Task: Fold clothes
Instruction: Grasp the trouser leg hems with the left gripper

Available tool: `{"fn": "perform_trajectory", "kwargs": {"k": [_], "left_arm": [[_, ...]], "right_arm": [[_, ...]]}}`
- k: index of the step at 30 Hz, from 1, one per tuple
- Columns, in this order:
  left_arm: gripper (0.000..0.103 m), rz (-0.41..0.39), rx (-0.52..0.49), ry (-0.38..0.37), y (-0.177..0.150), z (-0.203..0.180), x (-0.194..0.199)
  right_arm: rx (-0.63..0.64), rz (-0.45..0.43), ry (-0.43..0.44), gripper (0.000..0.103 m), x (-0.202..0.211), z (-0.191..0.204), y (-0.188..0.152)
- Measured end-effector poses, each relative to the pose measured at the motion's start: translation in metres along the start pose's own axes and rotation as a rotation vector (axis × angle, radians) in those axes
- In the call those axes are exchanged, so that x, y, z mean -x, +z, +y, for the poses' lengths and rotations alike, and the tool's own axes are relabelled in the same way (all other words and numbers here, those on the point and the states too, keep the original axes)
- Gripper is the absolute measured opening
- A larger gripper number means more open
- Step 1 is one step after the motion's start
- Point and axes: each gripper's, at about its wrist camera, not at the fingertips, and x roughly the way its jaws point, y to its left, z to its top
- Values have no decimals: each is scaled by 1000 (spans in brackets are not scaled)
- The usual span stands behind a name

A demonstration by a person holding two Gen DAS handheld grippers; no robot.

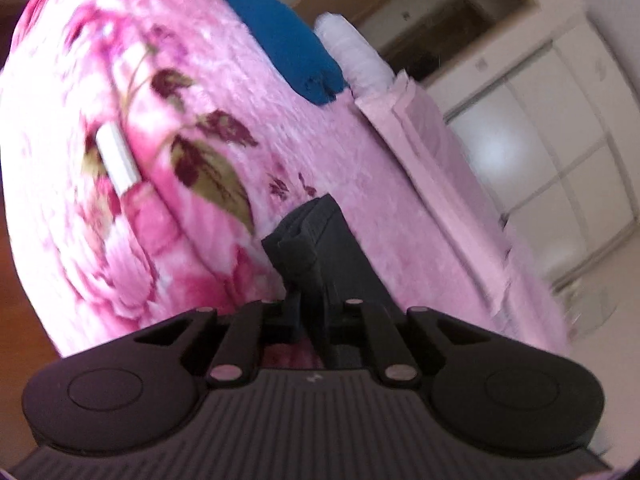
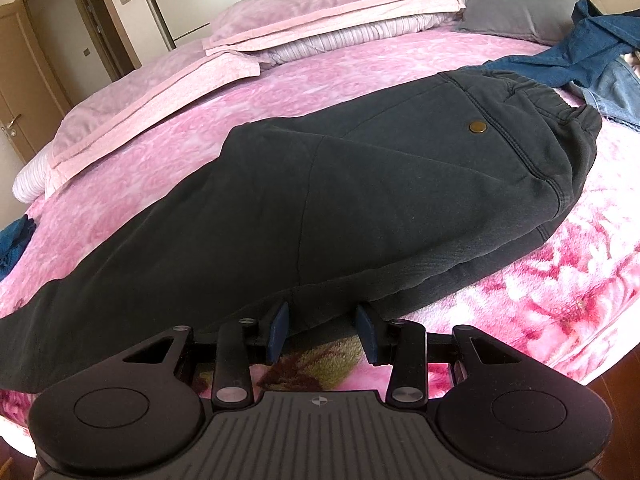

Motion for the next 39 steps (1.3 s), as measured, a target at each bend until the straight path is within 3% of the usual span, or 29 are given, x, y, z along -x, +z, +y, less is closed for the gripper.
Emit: {"fn": "perform_trajectory", "kwargs": {"k": [2, 5, 11, 14, 16, 22, 28, 30, 34, 36, 39], "left_arm": [[8, 7, -30, 24, 4, -5, 2], [2, -66, -73, -71, 8, -13, 10], [2, -223, -159, -280, 16, -30, 28], [2, -90, -61, -102, 5, -5, -8], [2, -57, -9, -45, -5, 10, -17], [2, -73, -8, -56, 0, 10, -12], [7, -73, -86, 28, -9, 1, -15], [8, -80, -50, 17, -7, 0, -6], [35, -70, 88, -65, -10, 6, 11], [35, -37, 177, -113, -14, 12, 8], [33, -10, 225, -70, -21, 16, -5]], "right_arm": [[0, 0, 2, 41, 0, -1, 0], [4, 0, 6, 41, 0, -1, 0], [-6, 2, 6, 41, 1, -2, -1], [-8, 3, 7, 41, 2, -2, -1], [-2, 6, 5, 41, 2, -1, 0], [12, 16, -1, 41, 3, 0, 4], [3, 13, 6, 41, 3, -3, 2], [2, 13, 8, 41, 5, -4, 2], [-3, 7, 14, 41, 7, -6, 2], [-12, 7, 18, 41, 6, -6, 1], [-16, 6, 22, 41, 6, -6, -1]]}}
